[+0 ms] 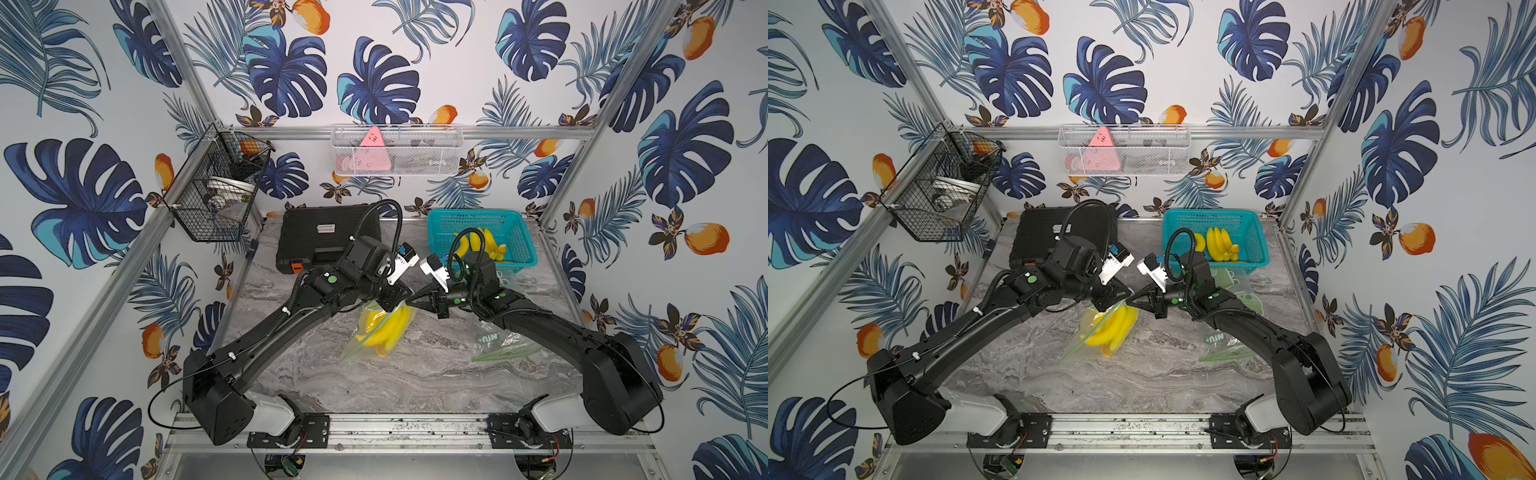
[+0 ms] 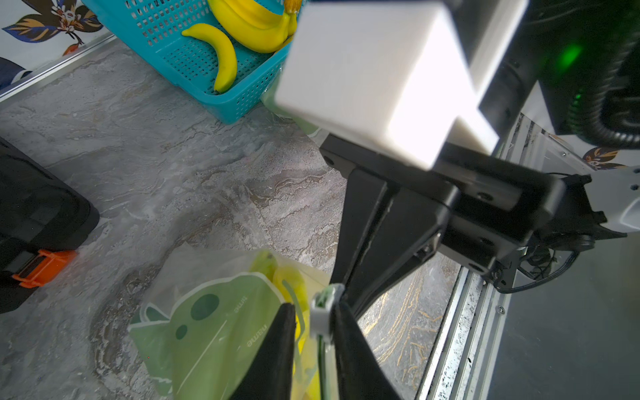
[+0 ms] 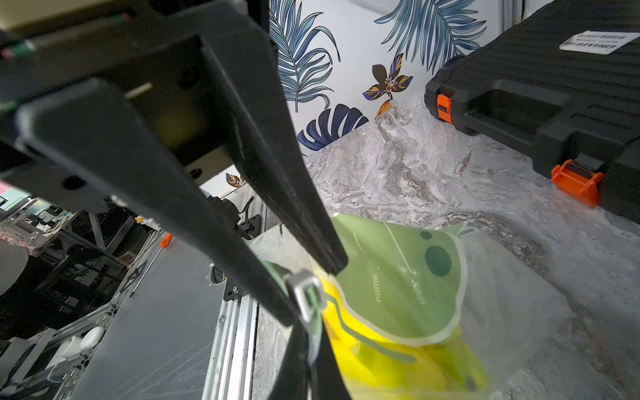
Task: Open the zip-top bag and take out the banana
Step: Unzip the zipper on the zipper food storage bag.
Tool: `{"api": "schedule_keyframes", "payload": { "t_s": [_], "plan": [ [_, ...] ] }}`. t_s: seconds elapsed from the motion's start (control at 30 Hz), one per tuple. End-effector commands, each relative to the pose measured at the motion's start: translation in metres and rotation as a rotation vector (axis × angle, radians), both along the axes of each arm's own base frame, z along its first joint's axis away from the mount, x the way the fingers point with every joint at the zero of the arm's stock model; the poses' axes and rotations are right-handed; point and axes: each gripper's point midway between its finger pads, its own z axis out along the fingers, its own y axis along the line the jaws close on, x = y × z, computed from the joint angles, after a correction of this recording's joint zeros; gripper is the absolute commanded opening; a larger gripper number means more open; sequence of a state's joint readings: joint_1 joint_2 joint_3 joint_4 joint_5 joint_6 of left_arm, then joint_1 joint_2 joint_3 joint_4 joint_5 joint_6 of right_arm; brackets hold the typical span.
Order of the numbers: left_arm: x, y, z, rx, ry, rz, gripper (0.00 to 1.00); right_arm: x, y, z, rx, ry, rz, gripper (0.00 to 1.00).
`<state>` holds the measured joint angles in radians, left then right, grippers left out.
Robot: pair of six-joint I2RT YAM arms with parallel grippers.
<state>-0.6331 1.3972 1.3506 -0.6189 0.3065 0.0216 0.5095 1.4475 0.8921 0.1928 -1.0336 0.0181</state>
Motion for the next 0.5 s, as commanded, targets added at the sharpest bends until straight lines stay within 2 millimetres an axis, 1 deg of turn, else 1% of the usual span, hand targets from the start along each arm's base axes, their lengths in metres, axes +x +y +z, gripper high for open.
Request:
{"api": "schedule_keyframes", "payload": {
  "t_s": [0.0,0.13,0.27,0.33,0.47],
  "plan": [
    [0.002,-0.008,0.008,-0.041,-0.014,-0.016,0.24,-0.003,0.001,0.004,0.013,-0.012,0.016,0.00],
    [0.000,-0.013,0.004,-0.041,0.002,-0.029,0.20,-0.001,0.001,0.005,0.011,-0.017,0.011,0.00],
    [-0.001,-0.013,0.002,-0.039,0.009,-0.029,0.10,0.001,0.000,0.005,0.010,-0.019,-0.004,0.00],
    [-0.002,-0.011,0.001,-0.031,0.007,-0.025,0.07,0.002,0.000,0.006,0.015,-0.024,-0.021,0.00],
    [-0.002,-0.007,-0.001,-0.018,0.004,-0.010,0.06,0.009,-0.003,0.006,0.028,-0.014,-0.068,0.00]
  ]
}}
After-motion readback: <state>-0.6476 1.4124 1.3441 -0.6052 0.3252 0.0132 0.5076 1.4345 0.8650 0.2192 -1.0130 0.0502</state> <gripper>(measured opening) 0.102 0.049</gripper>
